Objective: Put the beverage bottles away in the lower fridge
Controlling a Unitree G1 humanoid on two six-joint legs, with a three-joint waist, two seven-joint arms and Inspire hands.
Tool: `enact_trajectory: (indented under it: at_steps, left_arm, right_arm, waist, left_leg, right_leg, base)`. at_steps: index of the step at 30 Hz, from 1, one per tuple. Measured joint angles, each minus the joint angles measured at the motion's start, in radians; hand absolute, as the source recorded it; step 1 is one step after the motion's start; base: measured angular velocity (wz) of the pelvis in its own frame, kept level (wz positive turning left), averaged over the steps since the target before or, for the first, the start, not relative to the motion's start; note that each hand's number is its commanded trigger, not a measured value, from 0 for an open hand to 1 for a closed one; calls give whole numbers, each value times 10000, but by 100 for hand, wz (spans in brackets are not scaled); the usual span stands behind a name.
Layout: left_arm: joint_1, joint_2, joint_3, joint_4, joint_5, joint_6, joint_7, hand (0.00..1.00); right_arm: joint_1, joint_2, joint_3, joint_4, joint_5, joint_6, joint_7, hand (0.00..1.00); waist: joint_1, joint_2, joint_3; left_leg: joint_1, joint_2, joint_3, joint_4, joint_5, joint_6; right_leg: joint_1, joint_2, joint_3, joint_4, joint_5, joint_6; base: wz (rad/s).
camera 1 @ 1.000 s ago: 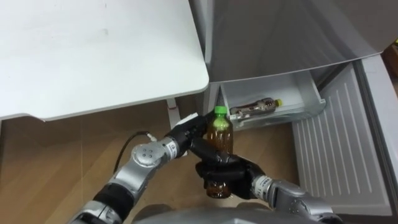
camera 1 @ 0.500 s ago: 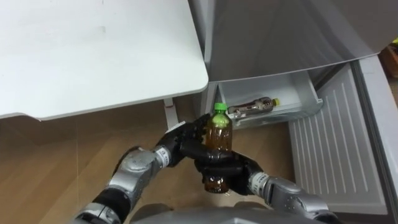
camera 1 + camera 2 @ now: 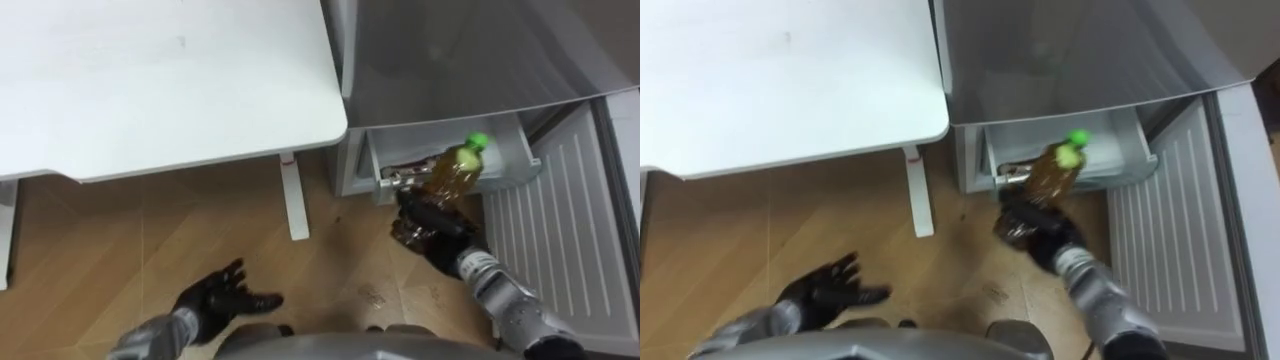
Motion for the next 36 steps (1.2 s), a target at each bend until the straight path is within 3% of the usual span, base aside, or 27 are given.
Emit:
enact_trajectory:
  at_steps: [3,5,13,22,32,36]
  left_arm:
    - [119,-77,143,5,-810,10,196,0]
    - [32,-84,61,14,-1002,23,303,0]
    - [-112,-104,64,15,-1705,-21,889,0]
    - [-635,-88,66,-52,-1897,-68,1824,0]
    - [-904,-14,-261,-195,-2866,-68,2681,0]
    - [-1099,-12,-384,-273,-2912,-76,2947,0]
  right_arm:
    - [-395,-9,-98,313,275,-207,2,100]
    - [-626,60,30,646,650,-205,5,100]
    - [-1568,56,-65,1491,1668,-221,-851,100]
    - [-3187,-137,-445,2358,3714,-318,-1937,100]
    - [-4519,-636,-626,2581,5005,-316,-3024,100]
    - [-4953,-951,-629,2779,5018,-314,-3334,100]
  waist:
    - [22,-133,89]
    - [37,-141,108]
    - [89,16,217]
    - [332,-248,363]
    - [382,-345,415]
    - [608,-383,438]
  left_leg:
    - [-586,39,-103,312,7,8]
    - [-923,55,-206,511,17,24]
    - [-2215,9,-373,1022,138,165]
    - [-3943,-183,-357,1655,371,364]
    - [-5346,-311,-436,2434,378,422]
    - [-5703,-302,-429,2572,396,439]
  right_leg:
    - [-494,-7,-59,250,8,-13]
    - [-698,-8,-161,292,27,-44]
    - [-2003,-210,-396,1069,30,-55]
    - [-4010,-529,-197,2266,-121,-78]
    - [-5517,-851,-230,3380,-377,-137]
    - [-5897,-881,-212,3586,-416,-161]
  base:
    - [10]
    - [17]
    - [8]
    - [2]
    - [6]
    - [3]
